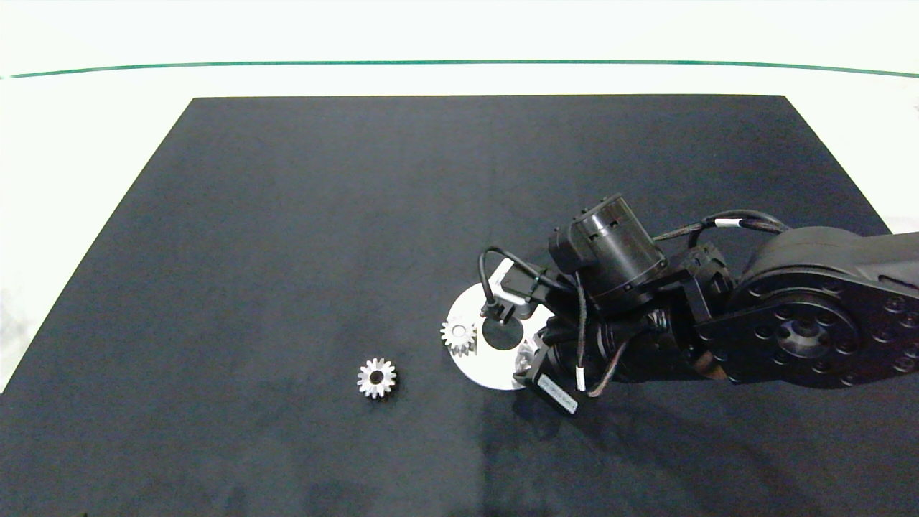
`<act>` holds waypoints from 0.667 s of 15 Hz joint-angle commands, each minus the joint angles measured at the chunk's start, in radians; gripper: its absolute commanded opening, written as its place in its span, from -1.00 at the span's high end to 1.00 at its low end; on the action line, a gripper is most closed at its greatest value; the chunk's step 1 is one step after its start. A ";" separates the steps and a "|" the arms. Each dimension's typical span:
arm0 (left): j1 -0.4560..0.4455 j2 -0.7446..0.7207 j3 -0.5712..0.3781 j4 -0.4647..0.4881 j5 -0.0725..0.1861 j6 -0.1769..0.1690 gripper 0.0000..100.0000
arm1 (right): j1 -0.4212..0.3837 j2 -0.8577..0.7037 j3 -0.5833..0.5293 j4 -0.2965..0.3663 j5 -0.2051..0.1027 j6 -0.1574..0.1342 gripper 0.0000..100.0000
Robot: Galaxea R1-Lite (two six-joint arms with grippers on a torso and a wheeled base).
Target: Remove an incorrectly installed larger gear and replace it with the correct smaller gear
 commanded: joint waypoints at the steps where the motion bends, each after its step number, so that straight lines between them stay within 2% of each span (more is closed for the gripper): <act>1: 0.001 -0.004 0.010 0.003 0.000 0.001 -1.00 | 0.002 -0.023 -0.007 0.001 0.000 -0.005 0.26; 6: 0.001 -0.006 0.010 0.003 0.000 0.001 -1.00 | 0.006 -0.042 -0.037 0.014 0.000 -0.005 0.26; 10: 0.003 -0.006 0.013 0.003 0.000 0.003 -1.00 | 0.009 -0.063 -0.046 0.066 0.002 -0.005 0.26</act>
